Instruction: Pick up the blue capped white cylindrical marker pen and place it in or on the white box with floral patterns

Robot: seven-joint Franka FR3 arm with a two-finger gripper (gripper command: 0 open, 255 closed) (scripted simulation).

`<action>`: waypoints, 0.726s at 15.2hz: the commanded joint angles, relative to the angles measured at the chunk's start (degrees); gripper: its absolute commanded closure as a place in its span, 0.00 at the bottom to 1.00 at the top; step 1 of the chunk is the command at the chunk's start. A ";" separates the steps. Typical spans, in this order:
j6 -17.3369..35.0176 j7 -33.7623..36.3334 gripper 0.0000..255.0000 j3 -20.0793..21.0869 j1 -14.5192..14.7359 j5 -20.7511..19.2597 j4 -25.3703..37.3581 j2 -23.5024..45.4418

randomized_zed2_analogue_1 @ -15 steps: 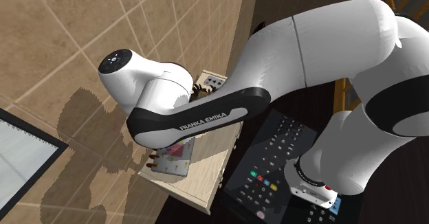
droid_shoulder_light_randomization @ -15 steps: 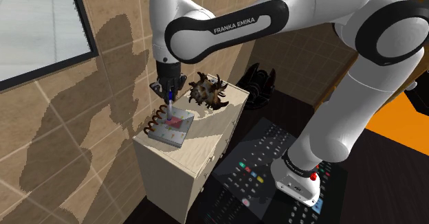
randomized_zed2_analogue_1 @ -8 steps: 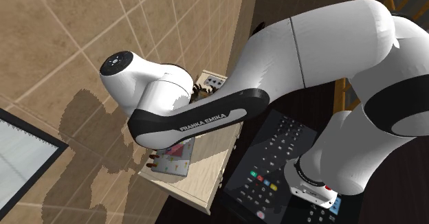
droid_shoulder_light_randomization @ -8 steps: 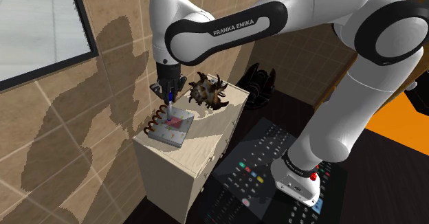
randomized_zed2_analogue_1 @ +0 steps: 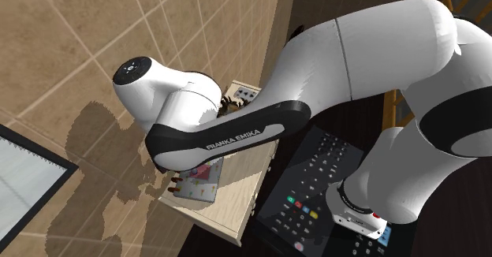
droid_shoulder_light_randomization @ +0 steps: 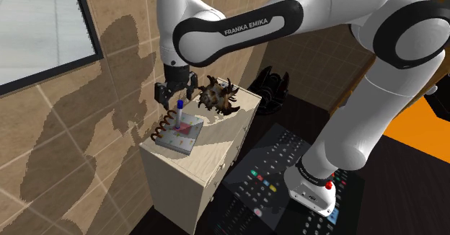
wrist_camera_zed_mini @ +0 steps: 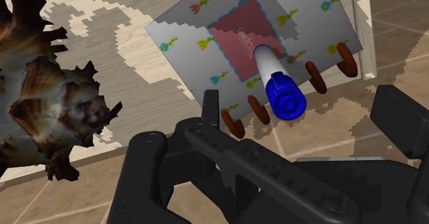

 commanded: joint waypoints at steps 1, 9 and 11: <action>-2.99 -0.29 0.00 -0.07 -0.14 0.25 2.33 -0.68; -6.34 -0.46 0.00 -0.11 -0.22 0.49 5.07 -1.33; -6.34 -0.46 0.00 -0.11 -0.22 0.49 5.07 -1.33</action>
